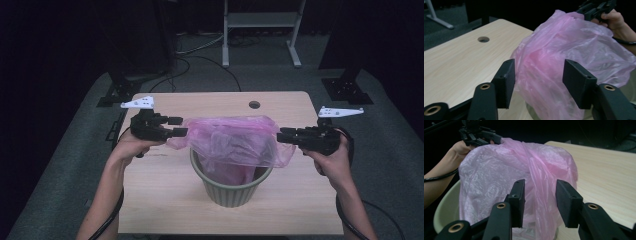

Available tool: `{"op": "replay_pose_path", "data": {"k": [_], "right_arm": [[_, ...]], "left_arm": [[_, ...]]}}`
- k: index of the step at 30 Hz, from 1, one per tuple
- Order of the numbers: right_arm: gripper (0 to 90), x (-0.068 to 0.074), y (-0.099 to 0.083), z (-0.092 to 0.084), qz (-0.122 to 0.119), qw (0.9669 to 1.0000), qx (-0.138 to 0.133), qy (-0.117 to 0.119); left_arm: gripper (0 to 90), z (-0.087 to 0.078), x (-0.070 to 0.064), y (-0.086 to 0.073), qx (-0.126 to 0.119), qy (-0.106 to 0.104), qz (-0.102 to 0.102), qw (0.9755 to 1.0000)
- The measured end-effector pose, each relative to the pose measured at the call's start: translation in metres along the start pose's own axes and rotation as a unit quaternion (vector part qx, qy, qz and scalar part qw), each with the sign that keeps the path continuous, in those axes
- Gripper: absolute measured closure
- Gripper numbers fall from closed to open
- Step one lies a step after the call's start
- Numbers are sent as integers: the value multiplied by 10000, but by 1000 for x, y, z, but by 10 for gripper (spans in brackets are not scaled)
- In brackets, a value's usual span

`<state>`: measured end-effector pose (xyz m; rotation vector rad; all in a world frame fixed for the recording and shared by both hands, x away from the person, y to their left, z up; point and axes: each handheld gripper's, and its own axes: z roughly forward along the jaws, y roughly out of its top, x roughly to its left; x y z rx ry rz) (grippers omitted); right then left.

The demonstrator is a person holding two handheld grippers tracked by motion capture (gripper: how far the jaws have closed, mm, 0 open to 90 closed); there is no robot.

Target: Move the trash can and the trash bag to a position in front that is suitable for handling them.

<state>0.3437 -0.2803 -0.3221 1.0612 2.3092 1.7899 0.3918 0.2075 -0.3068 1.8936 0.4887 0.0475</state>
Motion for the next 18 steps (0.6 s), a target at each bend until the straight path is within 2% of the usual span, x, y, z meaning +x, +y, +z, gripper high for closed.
{"op": "replay_pose_path", "data": {"k": [4, 6, 8, 12, 15, 18], "right_arm": [[584, 10, 2, -2, -285, 9995, -28, -111], [584, 12, 3, -1, -323, 9994, -30, -93], [569, 16, 5, -2, -460, 9989, -103, -78], [556, 18, 10, -7, -503, 9983, -278, -29], [549, 20, 14, -9, -562, 9978, -339, -51], [544, 24, 16, -10, -665, 9969, -416, 96]], "left_arm": [[370, -2, -7, 4, -1, -23, 138, 9999], [368, -3, -9, 6, -6, -83, 169, 9998], [352, -4, -11, 8, -14, -121, 233, 9997], [306, -4, -11, 13, 6, 1, 190, 9998], [286, -4, -12, 16, -58, -3, 229, 9997], [247, -5, -13, 16, -129, 43, 248, 9996]]}}
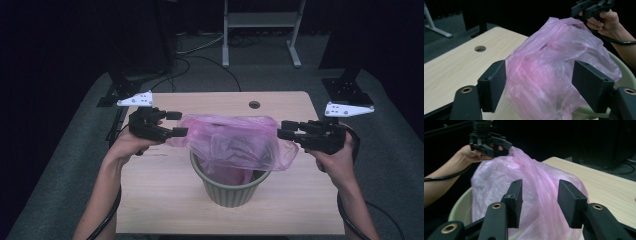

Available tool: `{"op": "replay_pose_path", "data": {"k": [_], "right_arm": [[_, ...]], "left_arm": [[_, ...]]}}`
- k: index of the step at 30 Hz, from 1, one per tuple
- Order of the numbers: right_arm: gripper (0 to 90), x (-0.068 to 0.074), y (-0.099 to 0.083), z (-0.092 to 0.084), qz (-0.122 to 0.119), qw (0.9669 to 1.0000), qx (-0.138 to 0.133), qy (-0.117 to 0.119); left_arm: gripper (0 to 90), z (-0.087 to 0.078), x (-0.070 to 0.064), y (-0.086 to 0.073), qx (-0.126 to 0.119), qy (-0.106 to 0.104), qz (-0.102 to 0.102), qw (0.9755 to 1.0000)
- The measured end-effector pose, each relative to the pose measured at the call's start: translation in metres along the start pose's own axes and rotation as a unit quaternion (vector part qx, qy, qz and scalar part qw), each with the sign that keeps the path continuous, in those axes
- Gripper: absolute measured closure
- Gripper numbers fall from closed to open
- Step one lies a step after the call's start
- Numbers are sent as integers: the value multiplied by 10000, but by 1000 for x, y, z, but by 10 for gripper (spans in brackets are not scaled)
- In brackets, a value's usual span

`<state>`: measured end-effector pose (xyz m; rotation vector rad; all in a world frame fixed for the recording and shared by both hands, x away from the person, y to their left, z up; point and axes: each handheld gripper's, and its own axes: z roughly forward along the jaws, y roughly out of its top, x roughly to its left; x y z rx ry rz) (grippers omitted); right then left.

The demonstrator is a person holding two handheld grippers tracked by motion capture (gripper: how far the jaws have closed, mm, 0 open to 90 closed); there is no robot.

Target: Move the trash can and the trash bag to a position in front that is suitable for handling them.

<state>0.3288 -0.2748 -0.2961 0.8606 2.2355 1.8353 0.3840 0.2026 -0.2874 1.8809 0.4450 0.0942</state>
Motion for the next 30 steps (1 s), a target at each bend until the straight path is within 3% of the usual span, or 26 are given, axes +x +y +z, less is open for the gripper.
{"op": "replay_pose_path", "data": {"k": [7, 14, 22, 30], "right_arm": [[530, 8, 1, 0, -211, 9994, 48, 262], [519, 12, 0, 4, -313, 9984, 216, 412], [496, 20, 8, 4, -461, 9969, 341, 537], [468, 36, 8, 4, -709, 9926, 611, 769]], "left_arm": [[198, -8, 7, -4, 40, 298, -109, 9995], [194, -17, 4, -6, 87, 356, -40, 9993], [189, -30, -6, 1, 127, 301, 152, 9994], [190, -35, -28, 2, 275, -31, 492, 9984]]}}
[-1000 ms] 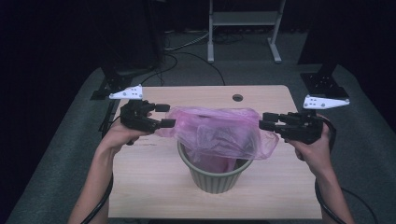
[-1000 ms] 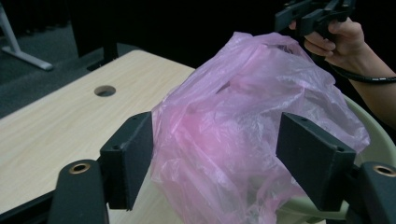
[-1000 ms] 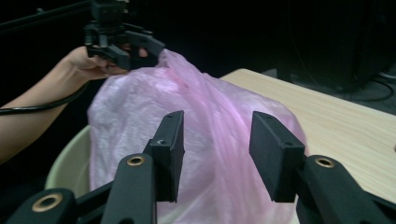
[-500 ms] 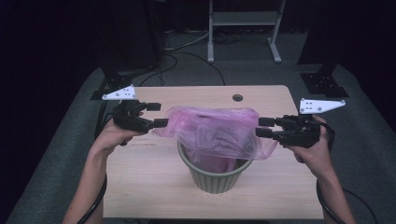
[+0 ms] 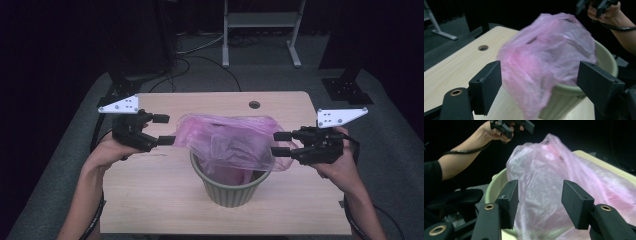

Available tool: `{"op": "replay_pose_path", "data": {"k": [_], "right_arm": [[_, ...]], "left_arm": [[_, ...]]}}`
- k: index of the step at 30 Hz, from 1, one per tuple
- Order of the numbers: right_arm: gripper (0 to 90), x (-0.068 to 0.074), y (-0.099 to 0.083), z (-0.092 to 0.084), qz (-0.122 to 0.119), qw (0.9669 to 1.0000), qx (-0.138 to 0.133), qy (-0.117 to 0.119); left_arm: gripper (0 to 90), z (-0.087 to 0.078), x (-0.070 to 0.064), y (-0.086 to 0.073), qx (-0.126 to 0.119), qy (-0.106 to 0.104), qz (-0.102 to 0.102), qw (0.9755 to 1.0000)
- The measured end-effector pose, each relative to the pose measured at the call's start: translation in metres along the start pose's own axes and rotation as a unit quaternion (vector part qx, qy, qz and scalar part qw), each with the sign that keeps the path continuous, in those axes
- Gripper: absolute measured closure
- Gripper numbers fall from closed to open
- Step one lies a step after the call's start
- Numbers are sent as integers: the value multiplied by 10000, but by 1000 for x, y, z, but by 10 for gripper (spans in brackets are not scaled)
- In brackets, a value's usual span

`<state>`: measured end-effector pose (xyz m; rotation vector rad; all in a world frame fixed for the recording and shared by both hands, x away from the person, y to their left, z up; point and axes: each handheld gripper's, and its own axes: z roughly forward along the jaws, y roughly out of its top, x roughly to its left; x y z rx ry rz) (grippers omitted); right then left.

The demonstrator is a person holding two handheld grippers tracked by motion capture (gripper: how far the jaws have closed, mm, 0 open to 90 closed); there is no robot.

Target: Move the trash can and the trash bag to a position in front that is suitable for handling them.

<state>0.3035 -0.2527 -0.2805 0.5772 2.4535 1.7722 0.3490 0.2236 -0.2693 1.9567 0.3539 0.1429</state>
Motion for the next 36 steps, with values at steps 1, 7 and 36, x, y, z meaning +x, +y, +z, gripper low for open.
{"op": "replay_pose_path", "data": {"k": [1, 7, 36], "right_arm": [[467, 2, 0, 1, -29, 10000, 50, 24], [449, 8, -7, 5, -137, 9992, 354, 127], [499, 9, -46, 10, -922, 9867, 1231, -534]], "left_arm": [[190, 0, -2, -1, 18, -33, 23, 10000], [194, 8, -12, -6, 190, -225, 229, 9993], [532, 48, -2, -31, 1034, 38, 562, 9930]]}}
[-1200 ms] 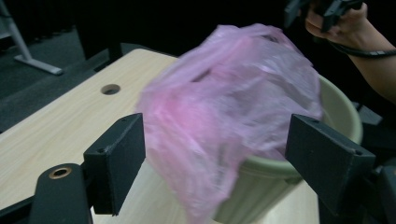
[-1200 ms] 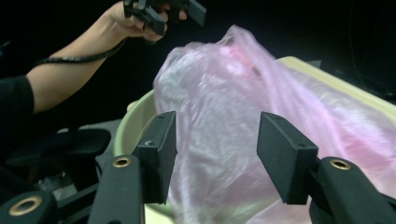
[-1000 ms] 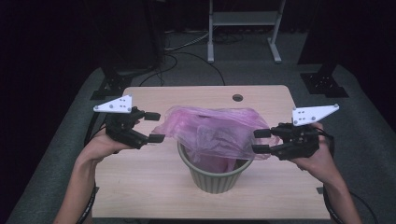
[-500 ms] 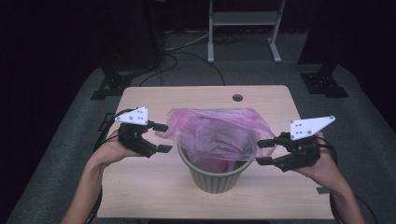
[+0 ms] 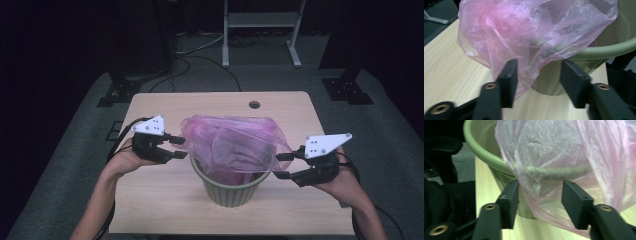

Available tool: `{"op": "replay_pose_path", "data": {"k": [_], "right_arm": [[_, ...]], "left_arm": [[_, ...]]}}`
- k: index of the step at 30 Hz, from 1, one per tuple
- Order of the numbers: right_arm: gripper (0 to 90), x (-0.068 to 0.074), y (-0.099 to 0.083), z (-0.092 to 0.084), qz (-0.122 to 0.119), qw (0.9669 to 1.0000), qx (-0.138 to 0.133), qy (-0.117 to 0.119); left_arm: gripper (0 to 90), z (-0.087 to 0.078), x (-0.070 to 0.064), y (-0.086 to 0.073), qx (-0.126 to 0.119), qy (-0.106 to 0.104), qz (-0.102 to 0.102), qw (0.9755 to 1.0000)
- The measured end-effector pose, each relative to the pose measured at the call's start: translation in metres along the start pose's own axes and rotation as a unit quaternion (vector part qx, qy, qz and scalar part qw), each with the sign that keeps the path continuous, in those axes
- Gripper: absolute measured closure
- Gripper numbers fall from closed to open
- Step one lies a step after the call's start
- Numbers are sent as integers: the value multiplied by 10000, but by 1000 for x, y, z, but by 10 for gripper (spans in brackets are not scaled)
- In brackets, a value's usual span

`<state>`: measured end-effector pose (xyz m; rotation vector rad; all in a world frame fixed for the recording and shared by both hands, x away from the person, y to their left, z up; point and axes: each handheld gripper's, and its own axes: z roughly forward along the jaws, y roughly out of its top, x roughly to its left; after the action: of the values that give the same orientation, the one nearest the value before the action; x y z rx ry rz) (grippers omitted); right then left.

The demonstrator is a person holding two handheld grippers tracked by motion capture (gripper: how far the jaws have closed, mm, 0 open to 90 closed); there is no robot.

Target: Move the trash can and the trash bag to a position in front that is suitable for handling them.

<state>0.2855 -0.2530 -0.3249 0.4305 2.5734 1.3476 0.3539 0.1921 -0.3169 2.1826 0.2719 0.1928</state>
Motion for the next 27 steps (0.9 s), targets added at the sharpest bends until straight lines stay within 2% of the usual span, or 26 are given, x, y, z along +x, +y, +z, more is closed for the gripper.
{"op": "replay_pose_path", "data": {"k": [1, 2, 3, 4, 5, 7, 8, 9, 11, 14, 15, 16, 17, 18, 21, 22, 23, 24, 27], "right_arm": [[499, 0, 0, 0, 0, 10000, 0, 0], [602, 0, 0, 0, 26, 10000, 48, -50], [620, 0, 0, 1, 59, 10000, 45, -25], [677, 1, 1, 1, 85, 9999, 71, -41], [677, 1, 1, 1, 85, 9999, 71, -41], [791, 1, 2, 4, 240, 9996, 140, 54], [833, 0, 2, 4, 287, 9994, 164, 116], [833, 0, 2, 4, 287, 9994, 164, 116], [898, 0, 4, 5, 395, 9987, 187, 258], [900, 1, 3, 3, 503, 9976, 190, 425], [900, 1, 3, 3, 503, 9976, 190, 425], [900, 2, 2, 1, 522, 9969, 160, 562], [900, 2, 2, 1, 522, 9969, 160, 562], [900, 5, 0, -1, 539, 9958, 92, 728], [900, 7, -3, -2, 514, 9952, 160, 821], [900, 9, -7, -1, 553, 9943, 312, 851], [900, 9, -8, 0, 566, 9939, 359, 871], [900, 9, -11, 2, 585, 9933, 419, 904], [900, 10, -15, 6, 632, 9920, 524, 962]], "left_arm": [[576, 0, 0, 0, 0, 0, 0, 10000], [617, 1, -1, 0, -22, 2, 40, 10000], [660, 1, -1, 0, -22, 2, 40, 10000], [720, 2, -3, 1, -1, -15, 141, 9999], [772, 2, -3, 1, -1, -15, 141, 9999], [869, 3, -5, 1, -11, -7, 192, 9998], [899, 1, -6, 1, -99, -66, 223, 9997], [899, 1, -6, 1, -99, -66, 223, 9997], [900, -4, -8, 0, -281, -176, 203, 9992], [900, -8, -13, -4, -462, -394, 129, 9981], [900, -8, -13, -4, -462, -394, 129, 9981], [900, -13, -20, -7, -586, -603, 115, 9964], [900, -13, -20, -7, -586, -603, 115, 9964], [900, -16, -28, -11, -621, -738, 143, 9952], [900, -17, -35, -16, -544, -807, 179, 9951], [900, -15, -40, -22, -364, -831, 185, 9957], [900, -15, -40, -22, -364, -831, 185, 9957], [900, -10, -44, -28, -191, -877, 159, 9958], [900, -5, -46, -35, -101, -944, 127, 9954]]}}
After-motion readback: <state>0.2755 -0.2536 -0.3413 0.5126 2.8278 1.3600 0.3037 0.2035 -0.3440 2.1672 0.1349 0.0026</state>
